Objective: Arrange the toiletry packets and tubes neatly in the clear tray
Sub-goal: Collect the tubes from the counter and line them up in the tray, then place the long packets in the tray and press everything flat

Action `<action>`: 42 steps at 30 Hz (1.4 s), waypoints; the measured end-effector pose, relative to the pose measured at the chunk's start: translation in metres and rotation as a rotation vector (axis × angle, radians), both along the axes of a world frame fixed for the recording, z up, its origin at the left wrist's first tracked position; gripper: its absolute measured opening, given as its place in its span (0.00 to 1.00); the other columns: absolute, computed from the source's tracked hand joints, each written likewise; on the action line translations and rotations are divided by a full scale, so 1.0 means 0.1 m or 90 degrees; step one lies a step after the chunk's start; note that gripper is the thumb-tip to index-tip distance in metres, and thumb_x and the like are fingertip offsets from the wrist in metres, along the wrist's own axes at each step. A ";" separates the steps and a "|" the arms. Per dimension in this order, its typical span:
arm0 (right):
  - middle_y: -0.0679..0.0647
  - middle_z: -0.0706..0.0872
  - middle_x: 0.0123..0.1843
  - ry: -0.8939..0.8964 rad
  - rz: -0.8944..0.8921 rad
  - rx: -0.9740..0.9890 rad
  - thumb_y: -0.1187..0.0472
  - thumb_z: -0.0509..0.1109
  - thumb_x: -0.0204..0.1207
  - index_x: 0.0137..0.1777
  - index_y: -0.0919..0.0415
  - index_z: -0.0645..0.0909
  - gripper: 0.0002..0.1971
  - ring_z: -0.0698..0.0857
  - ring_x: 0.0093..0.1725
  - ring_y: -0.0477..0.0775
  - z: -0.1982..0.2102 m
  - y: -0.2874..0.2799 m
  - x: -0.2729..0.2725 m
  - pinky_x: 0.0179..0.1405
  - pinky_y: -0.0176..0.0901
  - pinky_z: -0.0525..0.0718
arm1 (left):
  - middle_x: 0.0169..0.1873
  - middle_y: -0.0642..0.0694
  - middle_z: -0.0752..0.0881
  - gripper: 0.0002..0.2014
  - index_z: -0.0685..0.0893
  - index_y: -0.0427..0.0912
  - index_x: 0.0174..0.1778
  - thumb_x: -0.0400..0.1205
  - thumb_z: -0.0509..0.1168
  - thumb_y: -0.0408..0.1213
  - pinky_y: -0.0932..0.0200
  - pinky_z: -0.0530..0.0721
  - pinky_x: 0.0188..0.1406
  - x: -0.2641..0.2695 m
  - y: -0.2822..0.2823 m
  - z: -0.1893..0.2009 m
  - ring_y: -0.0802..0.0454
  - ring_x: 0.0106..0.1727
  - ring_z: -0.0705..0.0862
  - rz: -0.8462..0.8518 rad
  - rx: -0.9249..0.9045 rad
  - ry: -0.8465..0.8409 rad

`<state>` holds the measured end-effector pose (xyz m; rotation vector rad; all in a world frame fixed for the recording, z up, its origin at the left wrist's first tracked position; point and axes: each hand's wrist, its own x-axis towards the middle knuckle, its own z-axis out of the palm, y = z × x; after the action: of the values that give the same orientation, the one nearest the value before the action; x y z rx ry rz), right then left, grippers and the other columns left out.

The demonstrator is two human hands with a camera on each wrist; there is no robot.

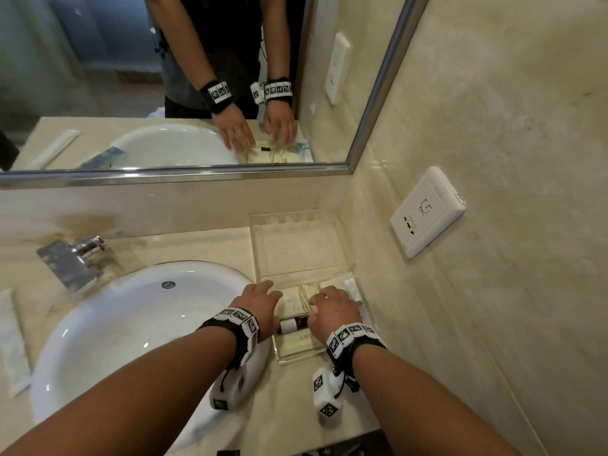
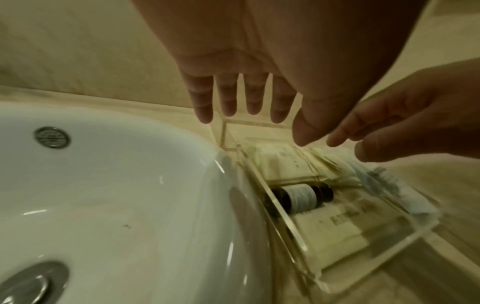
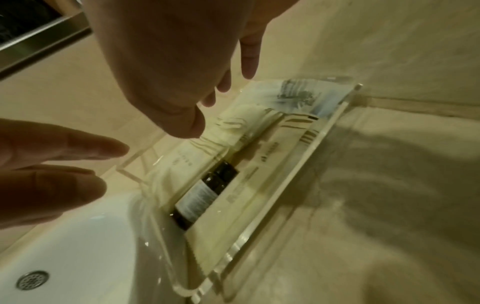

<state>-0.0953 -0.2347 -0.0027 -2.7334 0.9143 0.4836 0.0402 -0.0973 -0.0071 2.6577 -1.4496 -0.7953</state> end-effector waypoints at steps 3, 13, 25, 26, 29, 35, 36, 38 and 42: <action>0.50 0.67 0.83 -0.019 0.019 0.025 0.52 0.65 0.77 0.79 0.45 0.74 0.27 0.64 0.83 0.55 0.11 0.13 0.16 0.78 0.55 0.68 | 0.84 0.48 0.58 0.30 0.65 0.52 0.82 0.81 0.61 0.49 0.42 0.73 0.74 0.15 0.24 0.09 0.41 0.82 0.59 0.052 -0.026 0.001; 0.49 0.64 0.86 -0.067 0.163 0.049 0.48 0.64 0.79 0.81 0.43 0.70 0.28 0.62 0.84 0.56 0.41 1.03 1.01 0.80 0.53 0.66 | 0.81 0.47 0.66 0.28 0.68 0.51 0.80 0.82 0.62 0.49 0.46 0.74 0.72 0.67 1.35 0.48 0.41 0.78 0.66 0.227 -0.087 0.009; 0.47 0.74 0.77 -0.146 0.442 0.110 0.52 0.65 0.78 0.76 0.44 0.77 0.25 0.74 0.75 0.53 0.53 2.93 2.18 0.68 0.47 0.77 | 0.76 0.48 0.70 0.27 0.70 0.54 0.78 0.82 0.62 0.51 0.49 0.74 0.72 1.21 3.53 0.43 0.44 0.75 0.72 0.527 -0.061 0.012; 0.47 0.74 0.77 -0.139 0.460 0.114 0.52 0.65 0.77 0.75 0.44 0.77 0.24 0.74 0.75 0.53 0.51 3.06 2.24 0.67 0.47 0.78 | 0.76 0.48 0.70 0.27 0.70 0.55 0.78 0.82 0.62 0.51 0.49 0.74 0.72 1.24 3.70 0.40 0.44 0.75 0.72 0.548 -0.053 0.011; 0.48 0.74 0.77 -0.106 0.492 0.128 0.53 0.65 0.78 0.76 0.44 0.77 0.24 0.75 0.75 0.54 0.44 3.40 2.41 0.68 0.49 0.79 | 0.77 0.48 0.70 0.27 0.69 0.54 0.79 0.82 0.62 0.51 0.48 0.74 0.72 1.30 4.14 0.31 0.44 0.75 0.71 0.603 -0.018 0.013; 0.51 0.73 0.79 -0.028 0.494 0.130 0.53 0.64 0.79 0.78 0.45 0.75 0.25 0.76 0.75 0.56 0.21 3.80 2.66 0.68 0.51 0.80 | 0.75 0.45 0.72 0.27 0.69 0.53 0.79 0.82 0.62 0.50 0.49 0.79 0.66 1.43 4.78 0.15 0.43 0.72 0.75 0.664 0.050 0.014; 0.51 0.73 0.79 -0.018 0.489 0.133 0.53 0.64 0.80 0.78 0.45 0.75 0.25 0.75 0.75 0.56 0.16 3.83 2.68 0.69 0.51 0.80 | 0.74 0.45 0.72 0.27 0.68 0.52 0.79 0.82 0.62 0.50 0.49 0.79 0.64 1.44 4.84 0.12 0.42 0.71 0.76 0.667 0.061 0.018; 0.51 0.72 0.80 -0.005 0.472 0.143 0.52 0.64 0.80 0.79 0.46 0.74 0.25 0.74 0.76 0.55 0.06 3.89 2.73 0.70 0.50 0.78 | 0.72 0.44 0.74 0.27 0.68 0.52 0.79 0.82 0.62 0.51 0.49 0.81 0.62 1.47 4.93 0.03 0.42 0.69 0.78 0.664 0.082 0.030; 0.51 0.73 0.79 0.017 0.440 0.147 0.52 0.64 0.80 0.78 0.45 0.74 0.25 0.76 0.75 0.55 -0.11 3.97 2.81 0.69 0.49 0.79 | 0.66 0.43 0.77 0.26 0.69 0.49 0.76 0.82 0.62 0.50 0.47 0.82 0.60 1.56 4.99 -0.14 0.41 0.63 0.81 0.638 0.111 0.052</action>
<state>0.1859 0.1626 -0.0139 -2.7592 -0.1175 0.6853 0.1965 0.4014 -0.0210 2.8629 0.0742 -0.8721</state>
